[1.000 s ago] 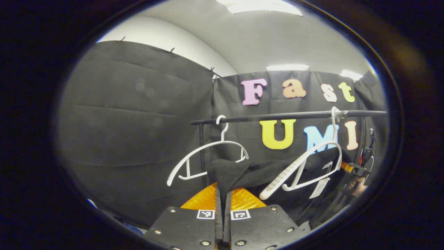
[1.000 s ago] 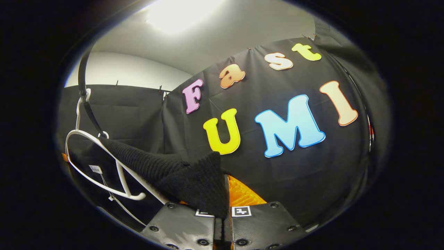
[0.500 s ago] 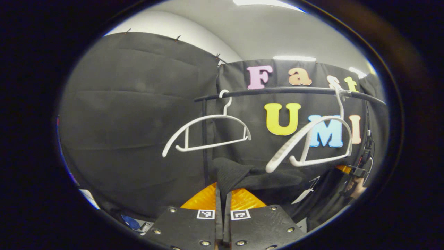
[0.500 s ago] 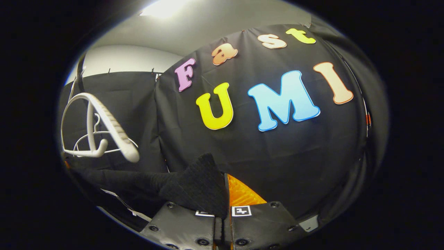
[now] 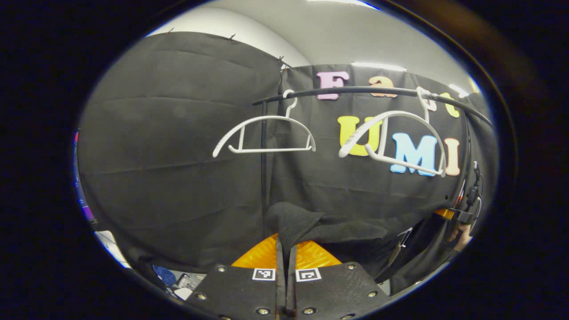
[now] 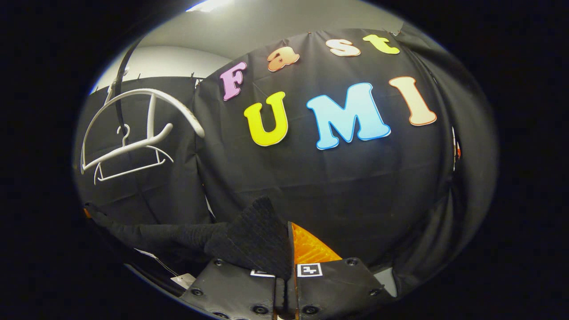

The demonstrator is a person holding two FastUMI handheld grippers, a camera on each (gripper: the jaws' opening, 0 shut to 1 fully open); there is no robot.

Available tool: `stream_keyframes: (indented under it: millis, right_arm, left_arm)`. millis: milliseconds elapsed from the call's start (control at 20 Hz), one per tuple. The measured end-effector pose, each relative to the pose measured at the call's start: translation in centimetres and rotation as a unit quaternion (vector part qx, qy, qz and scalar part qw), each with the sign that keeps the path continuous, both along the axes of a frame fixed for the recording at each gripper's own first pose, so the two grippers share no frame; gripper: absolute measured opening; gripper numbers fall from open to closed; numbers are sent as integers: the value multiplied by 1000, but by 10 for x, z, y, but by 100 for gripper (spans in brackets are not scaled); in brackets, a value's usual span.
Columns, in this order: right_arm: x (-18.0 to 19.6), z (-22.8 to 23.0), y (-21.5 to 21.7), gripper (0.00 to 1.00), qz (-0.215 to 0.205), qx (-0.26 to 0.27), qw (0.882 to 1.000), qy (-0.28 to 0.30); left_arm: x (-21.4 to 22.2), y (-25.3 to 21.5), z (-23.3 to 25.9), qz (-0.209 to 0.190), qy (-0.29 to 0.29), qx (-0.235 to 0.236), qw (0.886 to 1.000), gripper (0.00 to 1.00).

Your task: Grasp the clothes on the hanger with both hands and then place them into the laundry hamper below.

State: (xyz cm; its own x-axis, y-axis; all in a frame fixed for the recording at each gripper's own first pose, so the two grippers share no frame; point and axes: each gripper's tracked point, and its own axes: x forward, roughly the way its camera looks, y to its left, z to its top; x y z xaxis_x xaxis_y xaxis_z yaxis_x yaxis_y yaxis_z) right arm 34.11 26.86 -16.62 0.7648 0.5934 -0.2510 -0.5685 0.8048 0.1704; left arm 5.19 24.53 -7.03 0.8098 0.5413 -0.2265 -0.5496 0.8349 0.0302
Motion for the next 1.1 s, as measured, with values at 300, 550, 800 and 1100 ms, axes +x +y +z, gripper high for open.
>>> stream_keyframes:
  millis: [300,550,800,1100]
  right_arm:
    - [-49,-13,-31,7,-55,-42,997,29]
    - [-106,-16,-54,7,-96,-90,991,35]
    - [-160,-22,-76,7,-145,-102,983,55]
    - [-216,-38,-89,7,-167,-126,975,78]
  left_arm:
    - [-10,10,-24,-46,24,-20,998,2]
    - [5,12,-56,-101,23,-61,993,2]
    - [11,0,-92,-165,45,-85,982,0]
    - [14,-8,-127,-215,75,-104,968,3]
